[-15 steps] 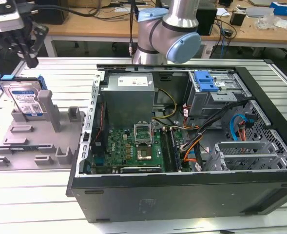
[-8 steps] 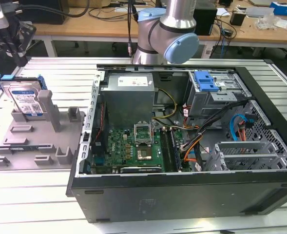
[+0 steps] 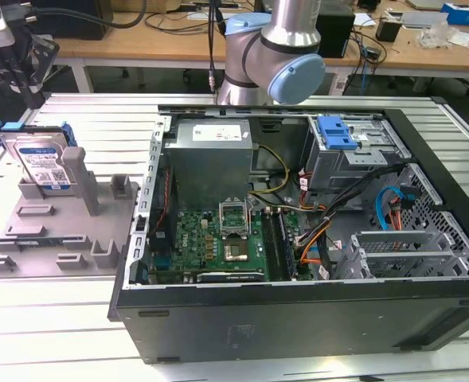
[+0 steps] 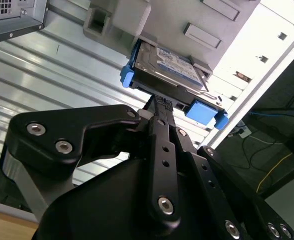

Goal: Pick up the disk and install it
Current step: 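Pick up the disk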

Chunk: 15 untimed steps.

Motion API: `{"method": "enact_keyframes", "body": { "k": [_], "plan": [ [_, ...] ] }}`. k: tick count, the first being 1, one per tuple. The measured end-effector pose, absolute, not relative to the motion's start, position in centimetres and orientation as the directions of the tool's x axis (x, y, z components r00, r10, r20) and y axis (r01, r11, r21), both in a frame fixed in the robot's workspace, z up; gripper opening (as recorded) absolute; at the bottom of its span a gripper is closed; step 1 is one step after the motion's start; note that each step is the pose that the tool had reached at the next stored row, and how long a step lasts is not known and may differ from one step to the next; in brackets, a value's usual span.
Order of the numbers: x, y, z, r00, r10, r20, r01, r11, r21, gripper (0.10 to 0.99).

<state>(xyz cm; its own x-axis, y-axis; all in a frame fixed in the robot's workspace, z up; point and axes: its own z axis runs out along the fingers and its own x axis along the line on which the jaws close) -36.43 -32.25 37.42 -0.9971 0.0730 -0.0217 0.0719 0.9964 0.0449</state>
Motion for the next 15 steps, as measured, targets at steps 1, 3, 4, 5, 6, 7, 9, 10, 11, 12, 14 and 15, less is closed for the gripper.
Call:
{"method": "enact_keyframes", "body": {
  "k": [1,3,4,5,6,7,9,10,11,12,14,15],
  "plan": [
    [-36.43,-32.25,37.42,-0.997,0.073,-0.022,0.072,0.996,0.045,0.106],
    [-36.43,-32.25,37.41,-0.997,0.073,-0.022,0.072,0.996,0.045,0.106],
    [-36.43,-32.25,37.42,-0.997,0.072,-0.022,0.071,0.996,0.045,0.106],
    [-36.43,-32.25,37.42,-0.997,0.072,-0.022,0.071,0.996,0.045,0.106],
    [-36.43,-32.25,37.42,-0.997,0.071,-0.022,0.070,0.997,0.045,0.106],
    [-36.43,-32.24,37.41,-0.998,0.066,-0.022,0.065,0.997,0.045,0.106],
    [-36.44,-32.21,37.40,-0.999,0.029,-0.022,0.028,0.999,0.043,0.106],
    [-36.43,-32.20,37.35,-1.000,0.009,-0.022,0.008,0.999,0.043,0.106],
    [-36.43,-32.20,37.32,-1.000,-0.008,-0.022,-0.008,0.999,0.043,0.106],
    [-36.43,-32.21,37.29,-0.999,-0.026,-0.022,-0.027,0.999,0.043,0.106],
    [-36.43,-32.20,37.23,-0.998,-0.063,-0.022,-0.064,0.997,0.045,0.106],
    [-36.43,-32.21,37.19,-0.996,-0.088,-0.022,-0.089,0.995,0.047,0.106]
  ]
}}
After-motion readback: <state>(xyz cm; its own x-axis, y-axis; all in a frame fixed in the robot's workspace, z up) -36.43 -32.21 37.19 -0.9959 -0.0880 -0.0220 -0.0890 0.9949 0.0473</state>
